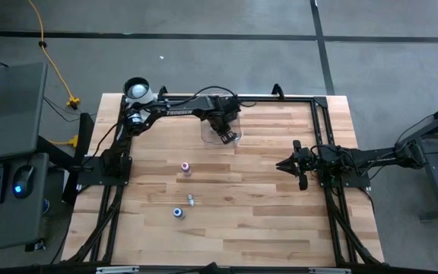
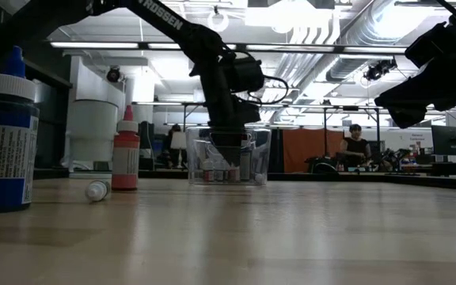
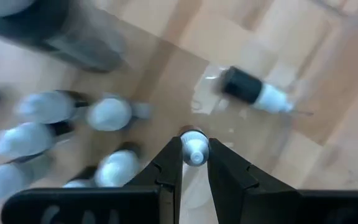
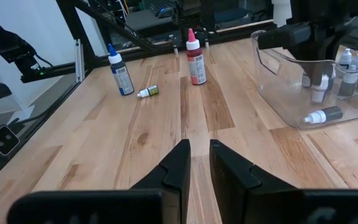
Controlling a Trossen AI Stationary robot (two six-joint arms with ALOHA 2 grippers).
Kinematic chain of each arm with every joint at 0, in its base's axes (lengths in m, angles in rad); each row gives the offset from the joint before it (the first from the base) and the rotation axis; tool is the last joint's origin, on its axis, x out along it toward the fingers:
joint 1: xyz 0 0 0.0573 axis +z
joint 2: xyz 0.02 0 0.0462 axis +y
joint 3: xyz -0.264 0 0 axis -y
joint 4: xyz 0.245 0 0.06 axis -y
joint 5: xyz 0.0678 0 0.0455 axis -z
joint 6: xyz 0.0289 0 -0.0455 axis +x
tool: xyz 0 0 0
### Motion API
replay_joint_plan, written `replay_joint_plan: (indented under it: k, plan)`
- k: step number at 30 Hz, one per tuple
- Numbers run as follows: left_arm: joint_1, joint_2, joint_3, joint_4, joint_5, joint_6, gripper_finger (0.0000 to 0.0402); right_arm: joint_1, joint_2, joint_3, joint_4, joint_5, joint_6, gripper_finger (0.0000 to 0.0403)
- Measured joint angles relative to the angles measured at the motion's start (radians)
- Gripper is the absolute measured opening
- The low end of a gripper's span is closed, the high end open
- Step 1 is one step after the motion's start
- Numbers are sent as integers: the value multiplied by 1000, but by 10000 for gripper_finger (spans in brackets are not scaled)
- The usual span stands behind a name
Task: Pick & Place food coloring
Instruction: Put the small violet food coloring bottle into the container, then put the large blue food coloring bottle into the container
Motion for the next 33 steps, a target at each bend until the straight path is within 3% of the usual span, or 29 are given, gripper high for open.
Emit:
replay_joint_plan:
  k: [6,21,33]
  plan:
    - [-1,2,1,0,4,-4,64,0,0,0,0,0,0,49]
    - [0,-1,6,-19,-5,26,139,0,0,0,0,0,0,49]
    - [-6,0,223,-206,-93,104,141,0,0,0,0,0,0,47]
